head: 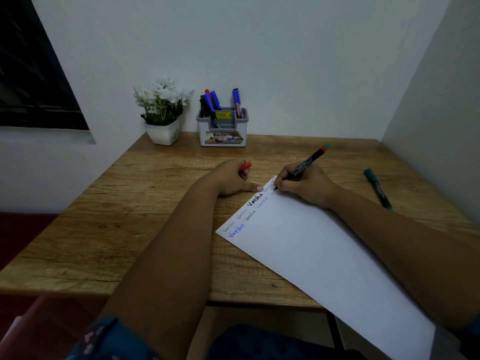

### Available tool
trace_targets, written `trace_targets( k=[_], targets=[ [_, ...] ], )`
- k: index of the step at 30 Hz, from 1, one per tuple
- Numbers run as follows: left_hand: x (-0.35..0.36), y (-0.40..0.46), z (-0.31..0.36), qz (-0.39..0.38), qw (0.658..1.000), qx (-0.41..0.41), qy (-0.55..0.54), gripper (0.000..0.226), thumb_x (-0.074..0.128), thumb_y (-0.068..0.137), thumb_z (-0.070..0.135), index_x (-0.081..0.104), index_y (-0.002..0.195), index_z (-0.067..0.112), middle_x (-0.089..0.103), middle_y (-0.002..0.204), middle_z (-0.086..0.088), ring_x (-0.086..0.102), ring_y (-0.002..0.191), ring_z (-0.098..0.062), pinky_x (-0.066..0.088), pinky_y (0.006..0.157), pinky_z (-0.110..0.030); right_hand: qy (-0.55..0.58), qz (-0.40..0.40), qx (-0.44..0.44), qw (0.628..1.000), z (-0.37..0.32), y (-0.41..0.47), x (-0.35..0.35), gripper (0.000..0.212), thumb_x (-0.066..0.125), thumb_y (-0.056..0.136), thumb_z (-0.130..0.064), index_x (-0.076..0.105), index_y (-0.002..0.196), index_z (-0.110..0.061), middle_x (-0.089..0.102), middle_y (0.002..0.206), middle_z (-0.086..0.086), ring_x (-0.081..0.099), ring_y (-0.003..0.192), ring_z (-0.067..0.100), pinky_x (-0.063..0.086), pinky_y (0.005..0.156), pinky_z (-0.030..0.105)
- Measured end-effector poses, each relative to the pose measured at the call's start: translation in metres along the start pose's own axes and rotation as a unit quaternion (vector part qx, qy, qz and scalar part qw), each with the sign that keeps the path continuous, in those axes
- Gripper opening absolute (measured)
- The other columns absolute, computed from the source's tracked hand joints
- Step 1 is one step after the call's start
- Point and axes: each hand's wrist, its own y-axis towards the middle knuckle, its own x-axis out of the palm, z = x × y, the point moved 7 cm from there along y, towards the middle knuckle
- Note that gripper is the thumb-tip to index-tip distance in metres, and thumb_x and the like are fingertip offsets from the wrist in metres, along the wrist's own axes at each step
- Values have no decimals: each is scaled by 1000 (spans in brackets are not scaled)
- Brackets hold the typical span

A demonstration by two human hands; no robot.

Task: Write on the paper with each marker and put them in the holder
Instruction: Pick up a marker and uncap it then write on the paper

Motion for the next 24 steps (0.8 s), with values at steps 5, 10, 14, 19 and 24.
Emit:
trace_targets(
  k=[5,10,14,19,24],
  targets=[
    [0,0,0,1,1000,3,1,45,84,69,41,55,95,19,58,92,4,53,82,-11,47,78,-29,-15,-4,-7,1000,0,0,1,6,71,78,2,74,78,-3,69,73,-1,57,65,-5,42,62,7],
    [1,-1,0,-5,1000,-1,-2,45,84,69,42,55,96,19,58,94,2,53,84,-12,48,81,-31,-5,5,2,1000,5,2,1,10,69,79,0,73,76,-9,71,77,3,60,71,3,47,67,13],
    [1,0,0,-10,1000,-2,0,43,84,69,43,54,92,21,58,93,3,53,83,-13,48,81,-32,175,46,55,982,15,5,-6,8,65,87,-2,66,87,-9,63,72,9,55,57,10,47,57,17],
    [1,2,3,12,999,1,39,36,76,77,46,52,91,23,55,87,7,51,82,-12,45,77,-31,130,-13,61,990,15,5,-3,10,75,80,-1,68,85,4,68,73,6,62,66,9,50,64,17],
    [1,4,2,29,998,-1,53,38,77,75,49,52,89,22,55,84,8,52,80,-12,46,76,-33,104,-8,43,994,15,6,-3,9,66,80,-1,70,79,-9,67,74,3,59,71,12,47,69,25]
  ],
)
